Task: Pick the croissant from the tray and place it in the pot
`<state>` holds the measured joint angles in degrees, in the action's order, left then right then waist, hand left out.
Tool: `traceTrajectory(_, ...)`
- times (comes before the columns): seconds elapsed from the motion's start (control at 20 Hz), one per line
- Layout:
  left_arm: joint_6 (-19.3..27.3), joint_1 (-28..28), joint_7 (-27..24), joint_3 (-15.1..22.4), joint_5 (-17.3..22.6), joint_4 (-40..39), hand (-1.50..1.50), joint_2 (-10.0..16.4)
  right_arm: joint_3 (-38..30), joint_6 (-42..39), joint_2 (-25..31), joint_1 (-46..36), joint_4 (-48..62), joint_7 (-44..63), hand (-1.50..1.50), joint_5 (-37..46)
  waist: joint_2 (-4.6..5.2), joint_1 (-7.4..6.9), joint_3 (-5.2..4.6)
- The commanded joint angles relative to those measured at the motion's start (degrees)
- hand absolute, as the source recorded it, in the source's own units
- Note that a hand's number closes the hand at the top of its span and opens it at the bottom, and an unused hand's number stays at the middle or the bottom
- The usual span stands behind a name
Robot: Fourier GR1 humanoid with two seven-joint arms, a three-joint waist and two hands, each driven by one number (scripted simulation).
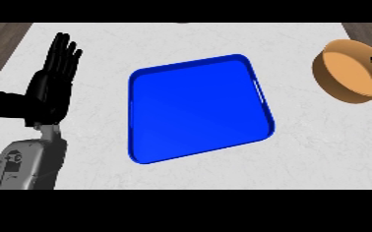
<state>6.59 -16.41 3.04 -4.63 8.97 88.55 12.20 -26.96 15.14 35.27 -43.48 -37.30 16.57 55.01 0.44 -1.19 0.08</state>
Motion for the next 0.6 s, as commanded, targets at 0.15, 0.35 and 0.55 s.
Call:
traceTrajectory(0.15,0.0,1.6,1.6,1.3,-0.6,2.4,0.0,-0.9,-3.3,-1.4,1.1,-2.9,10.2,-13.5,-1.5,-6.6,0.03,-0.47,0.04)
traceTrajectory(0.35,1.2,0.7,2.4,1.5,-1.7,2.2,0.0,-1.3,-5.1,5.0,-1.1,-3.6,9.5,-18.4,-1.5,-9.3,-0.02,-0.16,0.04)
traceTrajectory(0.55,-1.5,0.8,-2.2,-1.6,0.2,-1.9,0.0,0.2,-10.1,5.3,-2.5,-5.1,5.8,-19.7,-1.5,-16.5,-0.25,0.77,-0.04)
